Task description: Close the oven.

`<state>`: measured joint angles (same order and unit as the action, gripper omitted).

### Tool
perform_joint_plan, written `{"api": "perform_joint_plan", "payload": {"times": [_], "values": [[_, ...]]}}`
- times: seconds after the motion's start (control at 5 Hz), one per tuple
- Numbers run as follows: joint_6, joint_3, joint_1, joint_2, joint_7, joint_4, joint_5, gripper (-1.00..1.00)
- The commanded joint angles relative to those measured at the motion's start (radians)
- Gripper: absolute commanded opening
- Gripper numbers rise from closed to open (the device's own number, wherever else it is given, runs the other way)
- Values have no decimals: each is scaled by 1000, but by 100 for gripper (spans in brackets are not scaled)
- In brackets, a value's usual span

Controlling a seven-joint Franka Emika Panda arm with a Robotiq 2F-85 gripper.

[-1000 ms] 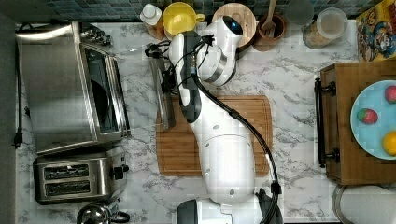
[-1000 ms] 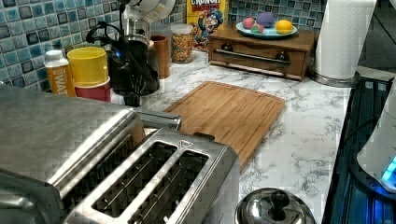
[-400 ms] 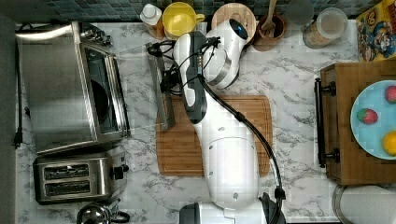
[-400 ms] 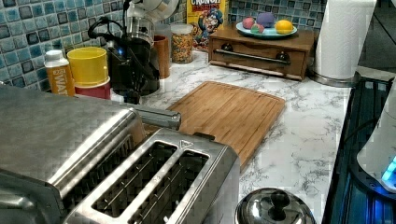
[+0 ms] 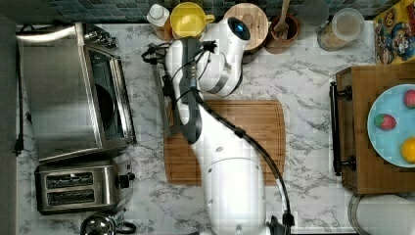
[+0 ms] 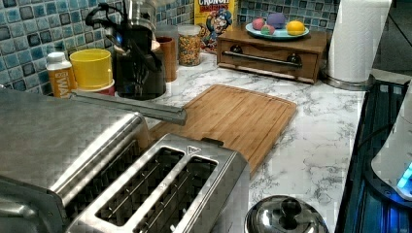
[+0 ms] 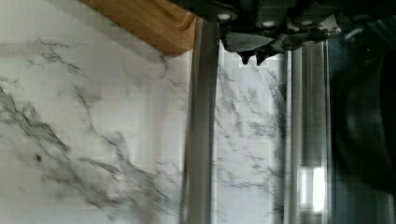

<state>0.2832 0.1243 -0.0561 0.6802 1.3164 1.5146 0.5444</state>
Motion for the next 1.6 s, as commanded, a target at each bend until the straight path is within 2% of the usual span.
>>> {"api": "perform_joint_plan", "payload": {"times": [0.2,0.4,0.6,0.8,1.0,1.2,1.4,1.6], "values": [[113,103,282,-262,-229,-27,-200,-100],[190,56,345,-293,-343,25,-332,-100],[138,21,389,-270,-489,-5,-464,-100],[272,-41,472,-325,-649,105,-649,-100],[280,-40,460,-338,-712,101,-663,-100],[338,-63,460,-418,-768,139,-643,-100],[258,-38,400,-463,-657,94,-493,-100],[258,-45,406,-463,-656,94,-491,-100]]}}
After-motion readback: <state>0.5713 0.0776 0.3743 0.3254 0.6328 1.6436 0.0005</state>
